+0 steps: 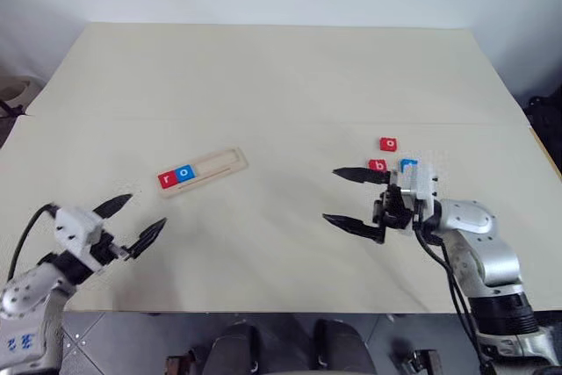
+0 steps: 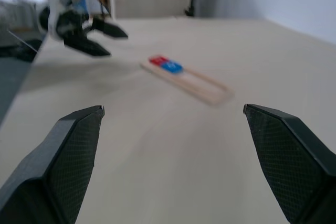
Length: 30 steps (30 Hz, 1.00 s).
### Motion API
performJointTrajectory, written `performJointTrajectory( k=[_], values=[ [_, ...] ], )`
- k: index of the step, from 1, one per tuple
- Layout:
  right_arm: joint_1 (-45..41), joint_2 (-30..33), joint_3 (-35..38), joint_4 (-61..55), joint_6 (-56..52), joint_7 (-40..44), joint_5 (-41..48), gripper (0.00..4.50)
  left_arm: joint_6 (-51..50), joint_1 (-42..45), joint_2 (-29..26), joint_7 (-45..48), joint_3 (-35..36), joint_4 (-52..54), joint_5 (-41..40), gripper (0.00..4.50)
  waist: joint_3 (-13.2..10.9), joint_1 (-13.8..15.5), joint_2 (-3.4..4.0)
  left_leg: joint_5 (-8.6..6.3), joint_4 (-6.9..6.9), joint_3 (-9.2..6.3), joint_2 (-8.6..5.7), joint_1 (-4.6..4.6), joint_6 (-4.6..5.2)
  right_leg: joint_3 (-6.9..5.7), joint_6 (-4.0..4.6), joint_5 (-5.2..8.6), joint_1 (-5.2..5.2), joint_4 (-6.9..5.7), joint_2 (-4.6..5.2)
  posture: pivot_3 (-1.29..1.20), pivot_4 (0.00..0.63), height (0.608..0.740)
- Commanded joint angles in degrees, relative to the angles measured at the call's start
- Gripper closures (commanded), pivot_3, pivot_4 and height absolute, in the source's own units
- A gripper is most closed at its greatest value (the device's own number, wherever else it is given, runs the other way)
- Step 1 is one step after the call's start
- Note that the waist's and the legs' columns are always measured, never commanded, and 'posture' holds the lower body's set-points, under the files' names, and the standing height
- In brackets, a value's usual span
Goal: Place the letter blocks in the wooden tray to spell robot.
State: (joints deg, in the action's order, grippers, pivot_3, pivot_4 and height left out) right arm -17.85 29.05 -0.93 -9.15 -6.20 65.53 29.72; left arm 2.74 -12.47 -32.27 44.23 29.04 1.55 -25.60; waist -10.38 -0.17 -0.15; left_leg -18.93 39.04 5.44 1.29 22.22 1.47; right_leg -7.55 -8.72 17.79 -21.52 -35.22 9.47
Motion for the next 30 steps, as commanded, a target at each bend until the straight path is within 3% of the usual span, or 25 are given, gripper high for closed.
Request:
performJointTrajectory(
  k=[1,7,15,21,30],
  values=[
    [0.2,-0.4,-0.6,-2.6,0.4,0.4,0.9,0.05,0.7,-2.2,-0.1,-0.3,4.0,0.1,-1.9,0.0,0.0,0.4,-0.03,-0.01,0.0,-0.03,-0.01,0.01,0.0,-0.01,0.0,0.0,0.01,0.0,0.0,0.0,0.15,0.74],
    [0.9,1.3,0.2,-2.0,0.4,1.4,0.6,0.05,-0.5,4.5,-4.0,3.4,0.8,-5.1,-1.0,0.0,0.0,1.3,-0.05,-0.03,0.02,-0.01,-0.07,0.01,0.05,-0.02,0.02,0.0,-0.01,-0.05,0.05,0.0,0.15,0.74],
    [6.0,7.4,4.7,-7.4,-5.0,0.9,4.2,0.05,6.4,30.6,-12.4,16.8,-12.7,-33.7,8.3,0.0,0.0,1.4,-0.11,-0.04,0.0,0.07,-0.39,0.03,0.05,-0.06,0.02,0.0,-0.07,-0.11,0.0,0.0,0.15,0.74],
    [8.5,7.9,6.2,-10.2,-6.1,-1.8,4.4,0.05,14.4,45.4,-12.7,23.1,-19.7,-52.3,14.9,0.0,0.0,0.3,-0.18,-0.04,0.0,0.4,-0.37,0.04,0.05,-0.14,0.02,0.0,-0.14,-0.13,-0.03,0.0,0.15,0.74],
    [11.0,7.8,7.4,-13.6,-7.0,-4.3,4.7,0.05,18.0,54.2,-12.2,27.2,-24.6,-65.3,20.2,0.0,0.1,0.0,-0.21,-0.04,0.01,0.62,-0.36,0.01,0.05,-0.14,0.02,0.01,-0.14,-0.2,-0.02,0.0,0.15,0.74]
  ],
)
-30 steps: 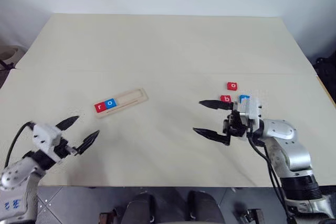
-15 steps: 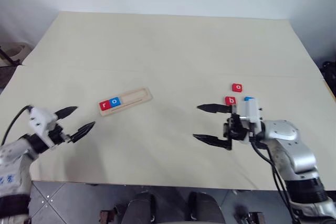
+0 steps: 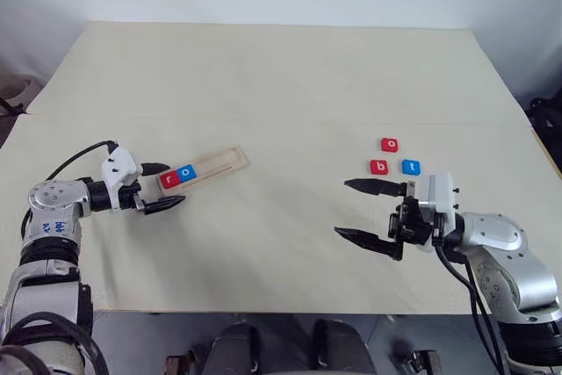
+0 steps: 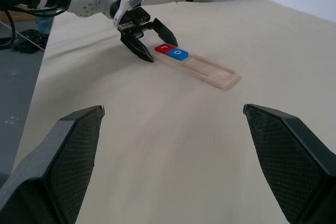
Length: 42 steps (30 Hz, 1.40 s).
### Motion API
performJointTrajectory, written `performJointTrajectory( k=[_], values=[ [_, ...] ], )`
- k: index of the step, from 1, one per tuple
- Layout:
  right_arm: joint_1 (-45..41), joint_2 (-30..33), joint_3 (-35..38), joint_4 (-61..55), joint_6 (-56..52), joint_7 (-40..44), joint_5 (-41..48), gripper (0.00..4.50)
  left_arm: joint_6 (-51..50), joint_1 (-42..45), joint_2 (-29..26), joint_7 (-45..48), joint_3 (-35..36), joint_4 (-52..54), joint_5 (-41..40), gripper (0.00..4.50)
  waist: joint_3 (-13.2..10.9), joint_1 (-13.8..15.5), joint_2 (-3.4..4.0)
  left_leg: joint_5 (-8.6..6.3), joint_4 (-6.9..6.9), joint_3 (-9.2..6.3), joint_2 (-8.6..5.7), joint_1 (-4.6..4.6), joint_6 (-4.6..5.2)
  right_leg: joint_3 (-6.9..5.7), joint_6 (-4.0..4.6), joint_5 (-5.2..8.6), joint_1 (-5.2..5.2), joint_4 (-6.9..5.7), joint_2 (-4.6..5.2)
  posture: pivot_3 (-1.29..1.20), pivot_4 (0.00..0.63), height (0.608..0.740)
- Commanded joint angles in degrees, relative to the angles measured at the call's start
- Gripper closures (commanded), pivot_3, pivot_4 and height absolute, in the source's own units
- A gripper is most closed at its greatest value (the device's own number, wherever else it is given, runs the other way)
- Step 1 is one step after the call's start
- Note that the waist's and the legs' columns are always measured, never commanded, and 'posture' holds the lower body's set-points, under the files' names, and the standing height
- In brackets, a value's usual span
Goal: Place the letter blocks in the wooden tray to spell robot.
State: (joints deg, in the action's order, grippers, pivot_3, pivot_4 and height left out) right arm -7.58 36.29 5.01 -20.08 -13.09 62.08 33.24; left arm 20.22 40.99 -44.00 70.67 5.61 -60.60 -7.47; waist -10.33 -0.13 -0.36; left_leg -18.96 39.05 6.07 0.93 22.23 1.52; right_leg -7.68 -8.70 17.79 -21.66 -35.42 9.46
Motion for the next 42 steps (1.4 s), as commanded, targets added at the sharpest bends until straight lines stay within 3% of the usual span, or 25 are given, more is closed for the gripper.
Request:
performJointTrajectory(
  k=[1,3,8,17,28,32,42],
  values=[
    [0.9,0.6,1.6,-2.9,-0.1,-1.1,1.1,0.05,0.6,1.0,-0.3,1.0,-1.4,-3.8,2.4,0.0,0.0,0.0,-0.01,0.0,0.01,-0.01,0.0,0.0,0.0,0.0,0.0,0.0,0.0,-0.01,0.0,0.0,0.15,0.74],
    [1.3,0.7,1.9,-3.3,-0.1,-1.5,1.1,0.05,0.3,1.1,-0.1,1.5,-1.5,-4.6,2.5,0.0,0.0,0.0,0.0,0.0,0.02,-0.04,0.0,-0.03,0.0,0.03,0.0,0.0,0.01,-0.03,0.0,0.0,0.15,0.74],
    [1.6,0.9,2.4,-3.5,-0.1,-1.9,1.2,0.0,1.3,0.2,0.4,0.5,-1.1,-5.3,2.5,1.11,0.0,0.0,0.0,0.0,0.03,-0.22,0.01,-0.08,0.0,0.08,0.0,0.0,0.01,-0.09,0.0,0.0,0.15,0.74],
    [3.3,3.3,4.8,-2.3,0.0,-0.8,1.2,0.0,4.5,0.8,5.2,2.5,-1.7,2.8,0.8,1.11,0.0,1.3,-0.01,0.0,0.12,-0.42,-0.08,-0.05,0.05,0.08,-0.02,-0.01,0.07,-0.1,0.11,0.0,0.15,0.74],
    [18.6,6.2,16.7,-5.5,-0.9,-1.2,2.8,0.0,-1.4,3.4,15.4,6.0,-12.2,18.3,3.3,1.11,0.0,1.6,-0.08,-0.01,0.14,-0.07,-0.08,0.07,0.07,-0.03,-0.04,-0.02,0.07,-0.01,0.07,0.0,0.15,0.74],
    [26.4,5.0,21.1,-7.9,-0.8,-2.5,3.2,0.0,-3.9,6.5,19.3,4.6,-15.8,17.7,5.6,1.11,0.0,1.6,-0.08,-0.01,0.15,-0.03,-0.06,0.06,0.07,0.0,-0.04,-0.02,0.08,0.02,0.06,0.0,0.15,0.74],
    [31.8,3.0,22.6,-10.0,0.1,-4.7,3.6,0.0,-7.3,11.1,21.7,3.6,-19.0,10.6,8.9,1.11,0.0,1.5,-0.11,-0.01,0.15,-0.38,-0.04,0.0,0.08,0.1,-0.04,-0.02,0.09,0.05,0.03,0.0,0.15,0.74]
  ],
)
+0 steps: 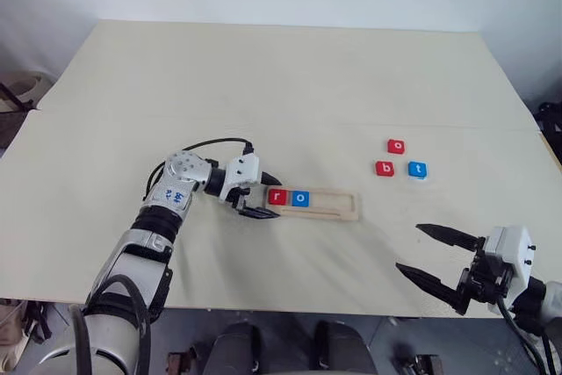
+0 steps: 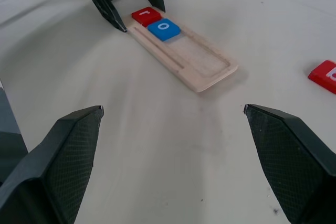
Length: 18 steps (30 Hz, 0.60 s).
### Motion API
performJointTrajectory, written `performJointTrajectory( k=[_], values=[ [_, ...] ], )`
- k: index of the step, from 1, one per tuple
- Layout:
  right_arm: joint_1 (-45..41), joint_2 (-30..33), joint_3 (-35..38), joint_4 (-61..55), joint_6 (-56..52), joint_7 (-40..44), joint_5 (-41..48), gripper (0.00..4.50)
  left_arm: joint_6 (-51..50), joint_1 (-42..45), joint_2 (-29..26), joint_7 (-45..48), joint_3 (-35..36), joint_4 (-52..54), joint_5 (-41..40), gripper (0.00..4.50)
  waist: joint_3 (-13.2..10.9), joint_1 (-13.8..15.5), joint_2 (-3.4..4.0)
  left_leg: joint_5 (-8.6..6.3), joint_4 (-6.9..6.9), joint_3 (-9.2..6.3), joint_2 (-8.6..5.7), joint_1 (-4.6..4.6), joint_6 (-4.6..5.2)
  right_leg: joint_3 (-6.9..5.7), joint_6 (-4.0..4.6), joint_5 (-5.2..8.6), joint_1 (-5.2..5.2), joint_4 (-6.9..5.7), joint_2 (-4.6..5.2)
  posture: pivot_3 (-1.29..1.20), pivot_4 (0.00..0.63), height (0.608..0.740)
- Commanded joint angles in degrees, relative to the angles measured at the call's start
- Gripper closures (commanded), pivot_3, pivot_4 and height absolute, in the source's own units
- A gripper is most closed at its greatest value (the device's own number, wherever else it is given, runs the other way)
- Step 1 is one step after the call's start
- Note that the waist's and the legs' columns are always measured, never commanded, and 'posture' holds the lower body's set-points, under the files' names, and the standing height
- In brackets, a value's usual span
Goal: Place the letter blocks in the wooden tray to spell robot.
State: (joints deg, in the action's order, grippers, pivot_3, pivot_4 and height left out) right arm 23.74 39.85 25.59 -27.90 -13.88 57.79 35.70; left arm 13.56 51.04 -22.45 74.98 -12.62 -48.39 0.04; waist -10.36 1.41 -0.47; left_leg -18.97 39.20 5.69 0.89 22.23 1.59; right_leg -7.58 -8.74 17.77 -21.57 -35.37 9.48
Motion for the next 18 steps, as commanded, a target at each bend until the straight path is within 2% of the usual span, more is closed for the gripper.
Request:
performJointTrajectory(
  k=[1,7,10,11,13,18],
  values=[
    [0.5,-0.6,1.9,-2.1,1.0,-0.5,1.1,0.0,-0.9,1.2,0.3,-0.9,-0.9,-2.1,1.7,1.11,0.0,0.0,0.0,0.0,0.0,-0.01,0.0,0.0,0.0,0.0,0.0,0.0,0.0,0.0,0.0,0.0,0.15,0.74],
    [0.4,-0.8,1.5,-1.9,1.4,-1.0,1.0,0.0,-1.6,1.9,1.1,-1.3,-0.7,-2.8,1.6,1.11,0.0,0.1,0.0,0.0,0.02,-0.03,0.0,-0.02,0.0,-0.01,0.0,0.0,0.03,-0.02,0.0,0.0,0.15,0.74],
    [0.3,-0.9,1.4,-1.9,1.5,-1.3,0.9,0.0,-3.9,1.6,1.3,-1.2,-0.2,-1.6,0.9,0.11,0.0,0.1,0.0,0.0,0.03,-0.05,0.0,-0.01,0.0,-0.01,0.0,0.0,0.04,-0.01,0.0,0.0,0.15,0.74],
    [0.5,-1.0,1.6,-1.9,1.1,-1.6,1.3,0.0,-3.3,1.6,1.4,-2.4,0.5,-1.1,0.6,0.02,0.0,0.1,0.0,0.0,0.03,-0.05,0.0,-0.01,0.0,-0.02,0.0,0.0,0.04,-0.01,0.0,0.0,0.15,0.74],
    [1.0,-1.5,2.2,-2.2,-0.1,-3.0,2.0,0.0,-1.0,1.8,1.3,-3.7,2.2,-0.8,-0.6,0.02,0.0,0.1,0.0,0.0,0.03,-0.05,0.0,-0.01,0.0,-0.02,0.0,0.0,0.04,-0.01,0.0,0.0,0.15,0.74],
    [3.4,-4.4,6.7,-1.7,0.6,-6.7,2.6,0.0,1.7,0.4,-1.4,0.8,7.2,0.8,-6.6,0.02,0.0,0.1,0.0,0.0,0.02,-0.06,0.0,0.0,0.0,-0.03,0.0,0.0,0.03,0.0,0.01,0.0,0.15,0.74]
  ],
)
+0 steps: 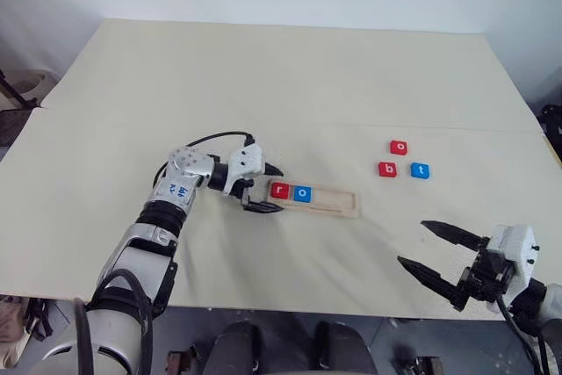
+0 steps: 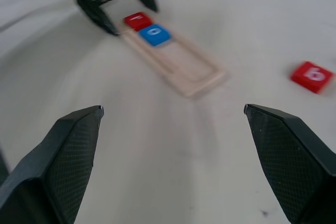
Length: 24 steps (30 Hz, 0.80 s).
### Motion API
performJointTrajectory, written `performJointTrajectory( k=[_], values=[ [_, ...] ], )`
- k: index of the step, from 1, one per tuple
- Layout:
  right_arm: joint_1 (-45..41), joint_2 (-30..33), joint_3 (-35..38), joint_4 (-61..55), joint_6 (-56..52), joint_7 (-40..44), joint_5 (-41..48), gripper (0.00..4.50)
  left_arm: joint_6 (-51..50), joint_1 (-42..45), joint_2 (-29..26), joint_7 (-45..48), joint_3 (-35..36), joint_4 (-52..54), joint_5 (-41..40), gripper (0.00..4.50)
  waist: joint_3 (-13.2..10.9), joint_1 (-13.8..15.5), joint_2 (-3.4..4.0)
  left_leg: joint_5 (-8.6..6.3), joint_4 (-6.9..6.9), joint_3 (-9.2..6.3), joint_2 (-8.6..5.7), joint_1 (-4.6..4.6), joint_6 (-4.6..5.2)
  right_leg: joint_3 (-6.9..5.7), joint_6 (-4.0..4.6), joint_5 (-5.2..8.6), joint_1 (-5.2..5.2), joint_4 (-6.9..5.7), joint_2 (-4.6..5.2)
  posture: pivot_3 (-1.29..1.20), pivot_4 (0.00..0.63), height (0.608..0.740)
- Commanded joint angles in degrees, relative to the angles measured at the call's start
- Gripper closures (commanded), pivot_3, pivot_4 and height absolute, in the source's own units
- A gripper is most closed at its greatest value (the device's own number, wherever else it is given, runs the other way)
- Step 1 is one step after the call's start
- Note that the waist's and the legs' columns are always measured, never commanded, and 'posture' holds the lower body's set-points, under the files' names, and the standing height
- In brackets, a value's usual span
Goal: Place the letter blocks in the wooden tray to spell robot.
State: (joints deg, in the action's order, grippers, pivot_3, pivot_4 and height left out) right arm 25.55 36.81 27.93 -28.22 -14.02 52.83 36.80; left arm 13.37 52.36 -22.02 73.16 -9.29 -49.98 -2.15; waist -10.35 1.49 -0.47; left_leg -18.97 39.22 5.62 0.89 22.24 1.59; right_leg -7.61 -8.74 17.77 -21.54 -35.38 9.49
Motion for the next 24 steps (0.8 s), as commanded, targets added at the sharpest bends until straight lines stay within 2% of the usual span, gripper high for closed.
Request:
performJointTrajectory(
  k=[1,7,10,13,19,24],
  values=[
    [2.5,-1.9,5.4,-1.2,1.0,-1.9,1.5,0.0,1.2,-1.9,-2.6,4.3,5.2,3.8,-6.5,0.02,0.0,0.0,0.0,0.0,0.0,-0.01,0.01,0.0,0.0,-0.01,0.0,0.0,0.0,0.0,0.0,0.0,0.15,0.74],
    [4.7,-5.5,8.3,0.9,4.9,-3.3,-0.4,0.0,-0.3,-9.7,-7.7,8.6,10.0,12.7,-12.5,0.02,0.0,-0.2,0.02,0.0,-0.02,0.0,0.02,-0.03,0.0,0.01,0.0,0.0,0.0,-0.02,0.0,0.0,0.15,0.74],
    [4.3,-6.1,7.3,2.4,6.2,-3.1,-1.7,0.0,-0.6,-15.9,-10.6,8.4,11.8,18.4,-14.3,0.02,0.0,-0.7,0.05,0.0,-0.06,0.0,0.04,-0.07,-0.01,0.04,0.01,0.01,-0.01,-0.04,-0.01,0.0,0.15,0.74],
    [2.7,-5.7,5.6,3.2,6.5,-3.0,-2.2,0.0,-5.3,-20.9,-12.9,9.2,13.3,24.4,-17.7,0.02,0.0,-0.6,0.05,0.0,-0.05,0.0,0.03,-0.07,0.0,0.07,0.01,0.01,0.0,-0.04,-0.01,0.0,0.15,0.74],
    [-6.6,-3.0,2.9,4.6,4.1,-4.3,-1.5,0.0,-11.6,-28.6,-14.6,5.4,16.8,36.2,-22.6,0.02,0.0,-0.3,0.06,0.0,-0.03,-0.06,0.19,-0.07,0.0,0.1,0.01,0.01,0.01,-0.07,0.05,0.0,0.15,0.74],
    [-17.3,2.4,-1.9,7.9,-7.4,-11.3,-4.1,0.0,-14.7,-32.6,-13.9,0.4,17.7,43.4,-23.9,0.02,0.0,-0.3,0.07,0.0,-0.02,-0.05,0.11,-0.08,0.0,0.1,0.01,0.01,0.01,-0.08,0.05,0.0,0.15,0.74]
  ],
)
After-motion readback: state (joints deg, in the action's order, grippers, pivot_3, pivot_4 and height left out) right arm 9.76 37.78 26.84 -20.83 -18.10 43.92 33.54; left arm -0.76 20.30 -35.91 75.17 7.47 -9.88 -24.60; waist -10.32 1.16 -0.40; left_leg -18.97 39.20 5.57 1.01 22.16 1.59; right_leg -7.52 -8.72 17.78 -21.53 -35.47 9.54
